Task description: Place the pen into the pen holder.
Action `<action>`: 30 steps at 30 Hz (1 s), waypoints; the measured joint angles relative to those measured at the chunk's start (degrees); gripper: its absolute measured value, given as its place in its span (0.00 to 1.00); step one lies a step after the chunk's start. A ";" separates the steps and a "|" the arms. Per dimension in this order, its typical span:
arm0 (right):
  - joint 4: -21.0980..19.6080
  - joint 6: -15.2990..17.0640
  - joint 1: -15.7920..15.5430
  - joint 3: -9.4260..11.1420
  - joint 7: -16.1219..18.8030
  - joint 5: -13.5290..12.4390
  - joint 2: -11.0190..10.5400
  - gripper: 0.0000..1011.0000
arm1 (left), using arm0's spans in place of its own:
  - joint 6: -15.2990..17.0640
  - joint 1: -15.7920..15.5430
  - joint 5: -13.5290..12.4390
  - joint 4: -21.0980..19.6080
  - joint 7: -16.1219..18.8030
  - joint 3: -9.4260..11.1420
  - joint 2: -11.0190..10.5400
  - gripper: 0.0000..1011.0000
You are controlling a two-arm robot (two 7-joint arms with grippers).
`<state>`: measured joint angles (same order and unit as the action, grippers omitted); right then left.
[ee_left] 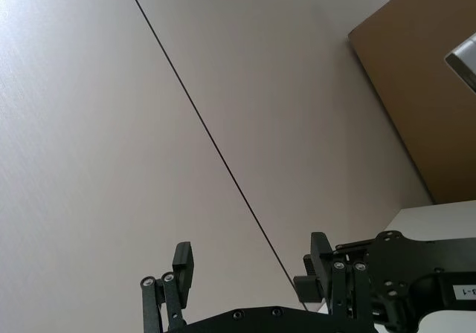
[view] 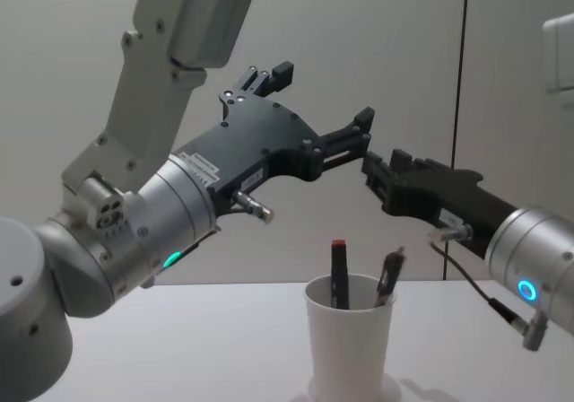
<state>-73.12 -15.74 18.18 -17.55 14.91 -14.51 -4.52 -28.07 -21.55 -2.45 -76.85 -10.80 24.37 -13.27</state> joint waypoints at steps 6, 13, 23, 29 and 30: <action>1.82 -0.11 0.94 -0.19 0.00 0.14 0.66 0.49 | 0.00 0.00 0.00 0.00 0.00 0.00 0.00 0.99; 2.67 -0.11 1.43 -0.25 -0.01 0.08 1.02 0.69 | 0.00 0.00 0.00 0.00 0.00 0.00 0.00 0.99; 3.01 0.19 1.67 -0.21 -0.13 -0.25 1.20 0.97 | 0.00 0.00 0.00 0.00 0.00 0.00 0.00 0.99; 3.04 0.38 1.69 -0.17 -0.23 -0.34 1.24 0.99 | 0.00 0.00 0.00 0.00 0.00 0.00 0.00 0.99; 3.04 0.40 1.70 -0.17 -0.24 -0.35 1.24 0.99 | 0.00 0.00 0.00 0.00 0.00 0.00 0.00 0.99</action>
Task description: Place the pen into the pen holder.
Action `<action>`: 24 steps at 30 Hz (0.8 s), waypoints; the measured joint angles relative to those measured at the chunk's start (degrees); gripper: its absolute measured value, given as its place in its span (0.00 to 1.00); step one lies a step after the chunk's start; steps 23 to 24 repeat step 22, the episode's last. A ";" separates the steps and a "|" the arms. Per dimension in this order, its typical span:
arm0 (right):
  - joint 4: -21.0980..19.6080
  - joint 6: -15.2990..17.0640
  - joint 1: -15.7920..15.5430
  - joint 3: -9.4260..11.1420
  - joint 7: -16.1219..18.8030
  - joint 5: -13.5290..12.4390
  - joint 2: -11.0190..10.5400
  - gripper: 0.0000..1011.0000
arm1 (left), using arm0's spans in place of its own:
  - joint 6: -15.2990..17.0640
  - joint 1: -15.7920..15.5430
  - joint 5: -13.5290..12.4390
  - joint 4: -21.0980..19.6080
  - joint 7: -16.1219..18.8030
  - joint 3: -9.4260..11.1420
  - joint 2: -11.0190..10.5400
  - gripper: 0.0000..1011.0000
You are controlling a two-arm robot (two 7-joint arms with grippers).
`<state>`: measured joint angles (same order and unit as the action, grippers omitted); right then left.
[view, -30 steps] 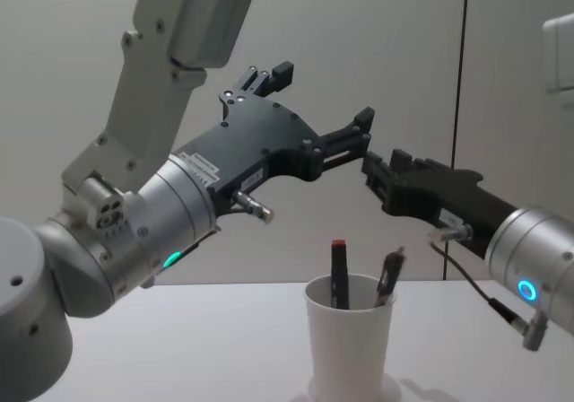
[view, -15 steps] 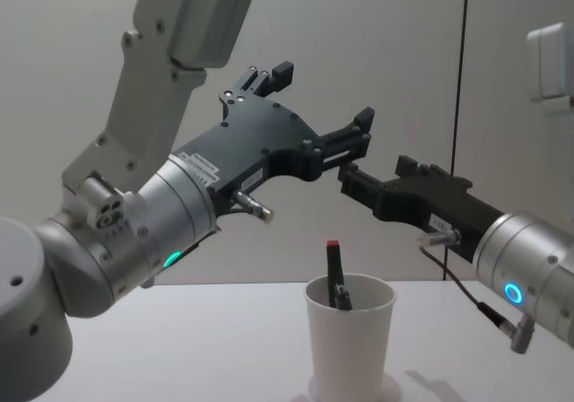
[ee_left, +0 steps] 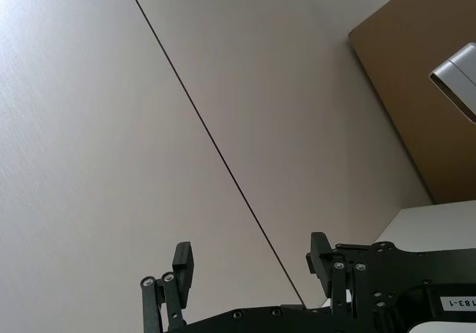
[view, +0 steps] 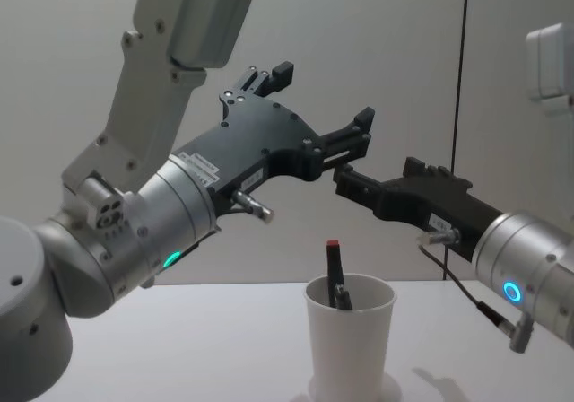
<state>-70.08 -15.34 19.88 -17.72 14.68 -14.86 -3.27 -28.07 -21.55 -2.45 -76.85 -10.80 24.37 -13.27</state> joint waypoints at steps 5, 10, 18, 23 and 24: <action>0.00 0.09 0.03 0.03 -0.05 -0.05 0.03 0.99 | 0.00 0.00 0.00 0.00 0.00 0.00 0.00 0.99; 0.00 0.16 0.06 0.06 -0.08 -0.08 0.05 0.99 | 0.00 0.00 0.00 0.00 0.00 0.00 0.00 0.99; 0.00 0.22 0.07 0.08 -0.13 -0.13 0.06 0.99 | 0.00 0.00 0.00 0.00 0.00 0.00 0.00 0.99; 0.01 0.24 0.07 0.08 -0.15 -0.13 0.06 0.99 | 0.00 0.00 0.00 0.00 0.00 0.00 0.00 0.99; 0.01 0.24 0.07 0.08 -0.15 -0.13 0.06 0.99 | 0.00 0.00 0.00 0.00 0.00 0.00 0.00 0.99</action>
